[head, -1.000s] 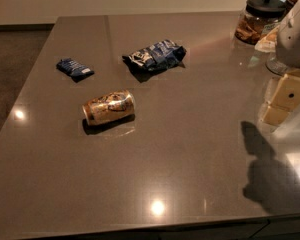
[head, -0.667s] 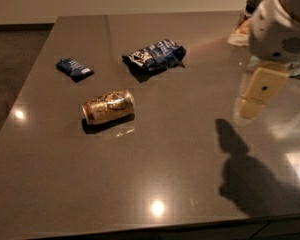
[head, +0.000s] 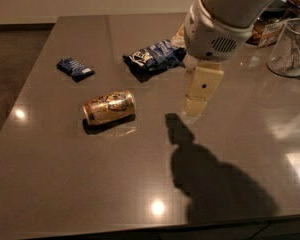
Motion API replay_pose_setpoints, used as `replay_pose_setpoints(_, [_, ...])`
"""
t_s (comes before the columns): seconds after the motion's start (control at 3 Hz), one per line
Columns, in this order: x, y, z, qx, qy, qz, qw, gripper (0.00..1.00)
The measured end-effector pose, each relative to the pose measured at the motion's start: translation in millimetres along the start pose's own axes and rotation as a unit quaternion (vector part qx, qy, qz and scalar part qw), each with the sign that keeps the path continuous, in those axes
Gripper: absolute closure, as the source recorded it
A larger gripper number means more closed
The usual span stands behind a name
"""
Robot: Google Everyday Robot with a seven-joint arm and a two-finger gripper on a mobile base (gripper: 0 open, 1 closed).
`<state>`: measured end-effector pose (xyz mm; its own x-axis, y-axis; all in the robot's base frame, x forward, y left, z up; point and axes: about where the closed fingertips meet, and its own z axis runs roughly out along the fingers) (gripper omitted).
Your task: Place orange can upright
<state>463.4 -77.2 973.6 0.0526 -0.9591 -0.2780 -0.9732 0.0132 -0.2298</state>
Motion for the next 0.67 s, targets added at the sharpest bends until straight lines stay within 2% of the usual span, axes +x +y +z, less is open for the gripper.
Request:
replay_pose_setpoints(0.33, [-54.6, -9.2, 43.4, -0.038, -0.015, -0.037, 0.9985, 0.00])
replay_pose_setpoints(0.67, [-81.7, -14.2, 68.3, -0.061, -0.021, -0.051, 0.9967, 0.00])
